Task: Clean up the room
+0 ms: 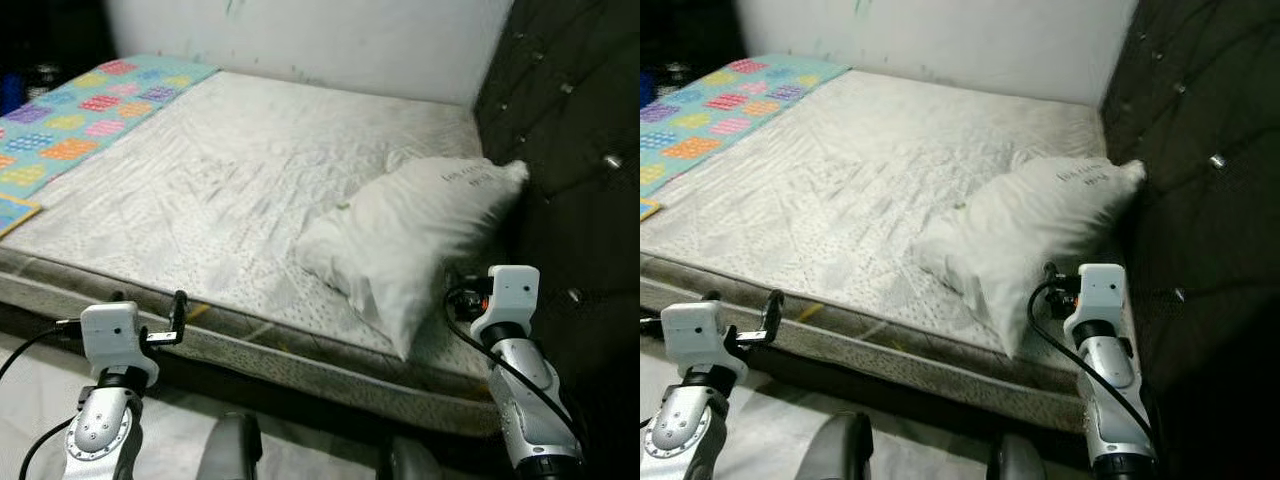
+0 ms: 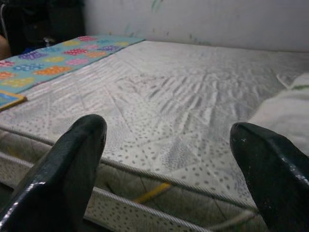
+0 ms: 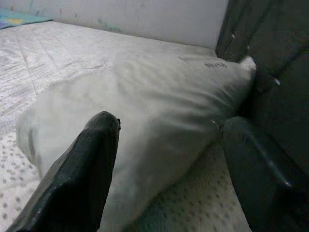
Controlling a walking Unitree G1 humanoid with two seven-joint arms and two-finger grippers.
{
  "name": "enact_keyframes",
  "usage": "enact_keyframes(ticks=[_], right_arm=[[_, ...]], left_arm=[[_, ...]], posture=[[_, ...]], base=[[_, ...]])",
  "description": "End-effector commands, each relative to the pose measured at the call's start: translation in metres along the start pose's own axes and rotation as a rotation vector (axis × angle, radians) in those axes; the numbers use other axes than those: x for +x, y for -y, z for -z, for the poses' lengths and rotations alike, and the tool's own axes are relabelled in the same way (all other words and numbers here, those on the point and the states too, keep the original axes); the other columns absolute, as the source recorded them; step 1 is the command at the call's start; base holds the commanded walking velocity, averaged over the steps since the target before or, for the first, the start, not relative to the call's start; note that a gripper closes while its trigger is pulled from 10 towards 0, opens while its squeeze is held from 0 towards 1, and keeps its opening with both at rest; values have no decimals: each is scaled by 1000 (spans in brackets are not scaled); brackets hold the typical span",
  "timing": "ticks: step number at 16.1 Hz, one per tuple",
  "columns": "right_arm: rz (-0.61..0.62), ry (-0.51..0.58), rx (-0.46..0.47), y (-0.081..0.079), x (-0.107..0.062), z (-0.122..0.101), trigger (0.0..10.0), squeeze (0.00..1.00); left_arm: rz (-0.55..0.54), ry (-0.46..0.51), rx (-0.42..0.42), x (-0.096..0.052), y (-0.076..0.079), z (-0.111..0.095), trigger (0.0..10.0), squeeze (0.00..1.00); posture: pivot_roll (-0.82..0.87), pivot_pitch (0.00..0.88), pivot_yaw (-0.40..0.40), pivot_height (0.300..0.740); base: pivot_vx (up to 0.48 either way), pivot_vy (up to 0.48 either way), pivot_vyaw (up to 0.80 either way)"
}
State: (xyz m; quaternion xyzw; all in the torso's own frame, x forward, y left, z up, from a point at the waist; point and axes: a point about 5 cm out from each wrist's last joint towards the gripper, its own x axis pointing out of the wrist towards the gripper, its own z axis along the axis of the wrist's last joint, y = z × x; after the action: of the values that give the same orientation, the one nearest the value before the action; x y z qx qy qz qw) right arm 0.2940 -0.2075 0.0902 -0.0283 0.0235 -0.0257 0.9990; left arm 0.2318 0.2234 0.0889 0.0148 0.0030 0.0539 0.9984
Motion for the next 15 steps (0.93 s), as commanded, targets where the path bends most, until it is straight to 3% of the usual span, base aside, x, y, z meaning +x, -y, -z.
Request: enact_keyframes(ticks=[1,3,15], right_arm=[[-420,-153,67,-91,19,23,10000,0],[-418,-154,71,-91,19,23,10000,0],[-418,-154,72,-91,20,22,10000,0]], left_arm=[[189,-166,-259,75,82,16,10000,0],[189,-161,-263,75,82,15,10000,0],[191,-156,-266,76,82,14,10000,0]], posture=[[18,92,5,583],[18,93,5,583],[18,95,4,583]], base=[[0,0,0],[0,0,0],[309,0,0]])
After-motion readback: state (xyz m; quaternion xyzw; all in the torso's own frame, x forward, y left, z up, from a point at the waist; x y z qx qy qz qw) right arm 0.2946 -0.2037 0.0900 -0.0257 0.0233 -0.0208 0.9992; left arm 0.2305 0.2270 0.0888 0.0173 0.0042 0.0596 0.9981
